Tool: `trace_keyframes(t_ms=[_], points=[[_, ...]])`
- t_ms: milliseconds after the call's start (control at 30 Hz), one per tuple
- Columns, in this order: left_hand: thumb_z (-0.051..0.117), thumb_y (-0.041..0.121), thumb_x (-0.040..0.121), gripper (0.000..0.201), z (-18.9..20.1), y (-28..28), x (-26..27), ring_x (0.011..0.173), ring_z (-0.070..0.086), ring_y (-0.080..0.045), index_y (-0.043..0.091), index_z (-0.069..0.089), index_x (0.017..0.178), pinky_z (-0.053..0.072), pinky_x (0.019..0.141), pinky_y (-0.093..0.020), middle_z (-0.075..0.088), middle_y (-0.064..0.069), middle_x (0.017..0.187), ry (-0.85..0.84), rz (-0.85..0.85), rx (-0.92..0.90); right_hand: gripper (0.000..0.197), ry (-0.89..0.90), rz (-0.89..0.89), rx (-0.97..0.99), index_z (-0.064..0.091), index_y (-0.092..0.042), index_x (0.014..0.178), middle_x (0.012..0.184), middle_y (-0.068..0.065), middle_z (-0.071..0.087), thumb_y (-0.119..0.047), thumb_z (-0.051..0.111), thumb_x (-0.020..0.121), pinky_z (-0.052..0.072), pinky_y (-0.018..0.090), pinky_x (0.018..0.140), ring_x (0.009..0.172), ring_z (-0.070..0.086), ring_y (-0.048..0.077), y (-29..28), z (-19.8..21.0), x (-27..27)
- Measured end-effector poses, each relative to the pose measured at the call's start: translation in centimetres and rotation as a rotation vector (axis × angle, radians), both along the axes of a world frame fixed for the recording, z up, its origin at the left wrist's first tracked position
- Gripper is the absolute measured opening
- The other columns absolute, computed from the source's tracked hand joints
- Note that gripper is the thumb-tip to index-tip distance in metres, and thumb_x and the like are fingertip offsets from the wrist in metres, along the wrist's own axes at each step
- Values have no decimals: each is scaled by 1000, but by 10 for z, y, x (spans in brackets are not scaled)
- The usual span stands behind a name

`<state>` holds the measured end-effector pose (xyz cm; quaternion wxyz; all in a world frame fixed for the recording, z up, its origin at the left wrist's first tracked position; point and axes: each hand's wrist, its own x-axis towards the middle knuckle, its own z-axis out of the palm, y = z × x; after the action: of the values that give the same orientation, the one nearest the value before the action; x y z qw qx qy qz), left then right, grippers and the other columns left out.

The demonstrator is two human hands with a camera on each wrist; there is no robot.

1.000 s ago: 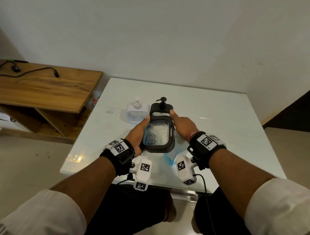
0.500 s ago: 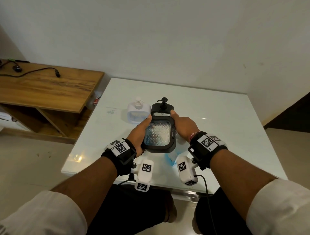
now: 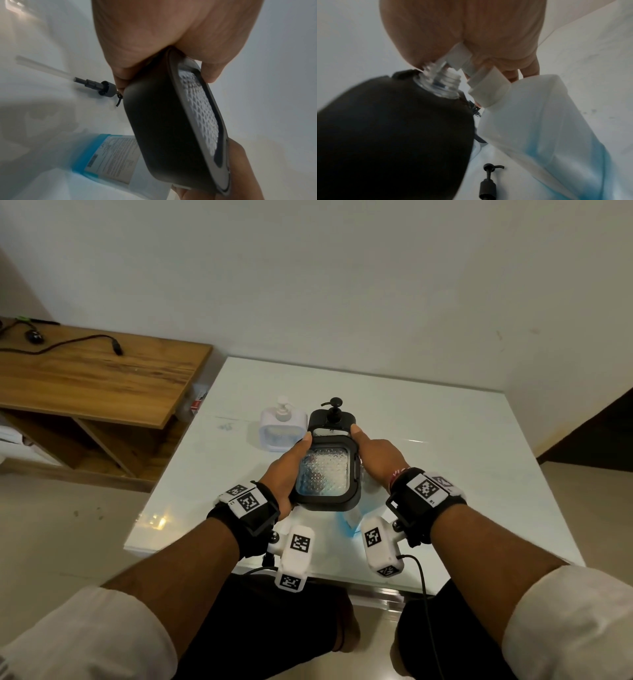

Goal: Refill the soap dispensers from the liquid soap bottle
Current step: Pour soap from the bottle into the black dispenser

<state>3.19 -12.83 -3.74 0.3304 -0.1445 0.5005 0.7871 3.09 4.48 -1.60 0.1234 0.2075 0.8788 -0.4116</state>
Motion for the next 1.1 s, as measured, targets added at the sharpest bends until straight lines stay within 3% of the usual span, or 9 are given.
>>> trace_keyframes(t_ms=[200, 333, 500, 667, 800, 933, 1000, 1100], points=[[49, 54, 102, 53, -3, 1, 1, 118, 68, -30, 15, 64, 135, 54, 100, -43, 73, -12, 125, 10, -7, -10, 69, 7, -29, -46, 69, -4, 107, 113, 15, 63, -60, 30, 98, 33, 31, 86, 95, 53, 25, 2, -2, 2], [48, 53, 103, 52, -3, 0, 3, 116, 69, -30, 15, 66, 132, 54, 98, -42, 73, -12, 123, 13, -8, -1, 73, 18, -13, -155, 69, -7, 110, 115, 11, 62, -64, 25, 97, 32, 32, 90, 105, 56, 26, 1, 3, 3], [48, 53, 103, 52, -5, 1, -1, 118, 68, -30, 15, 66, 133, 54, 99, -42, 73, -12, 125, 12, -14, 3, 67, 18, -61, -204, 67, -8, 102, 115, 12, 62, -61, 27, 98, 38, 41, 104, 109, 56, 28, 4, 1, 1], [50, 55, 101, 54, -10, -1, -3, 119, 68, -30, 16, 65, 135, 50, 108, -47, 73, -11, 125, 6, -19, -9, 68, -19, -29, -122, 66, -8, 119, 130, 13, 60, -61, 29, 98, 35, 38, 105, 117, 54, 29, 4, -2, 2], [49, 54, 102, 54, -10, -1, -2, 120, 67, -31, 14, 65, 135, 51, 106, -46, 72, -13, 126, 6, -20, 0, 75, -28, 5, -183, 65, -12, 122, 132, 13, 58, -70, 27, 93, 33, 47, 110, 118, 53, 28, 2, 0, 2], [48, 53, 103, 54, -9, 0, -4, 122, 66, -32, 14, 64, 136, 52, 104, -44, 71, -14, 128, 4, -15, 32, 80, -26, -7, -186, 63, -13, 125, 132, 11, 57, -74, 24, 91, 35, 44, 107, 117, 54, 28, 1, 1, -1], [50, 54, 102, 55, -10, 0, -5, 121, 66, -32, 14, 63, 137, 51, 106, -46, 72, -13, 127, -1, -15, 18, 77, -15, -18, -167, 65, -10, 121, 123, 10, 59, -70, 26, 93, 36, 37, 99, 109, 54, 26, 3, -1, -2], [51, 53, 102, 53, -10, -1, -6, 119, 68, -31, 14, 64, 136, 55, 98, -42, 72, -13, 125, -6, -2, -3, 69, -5, -13, -71, 66, -5, 112, 112, 11, 60, -62, 30, 98, 33, 31, 87, 96, 52, 24, 1, 0, -1]])
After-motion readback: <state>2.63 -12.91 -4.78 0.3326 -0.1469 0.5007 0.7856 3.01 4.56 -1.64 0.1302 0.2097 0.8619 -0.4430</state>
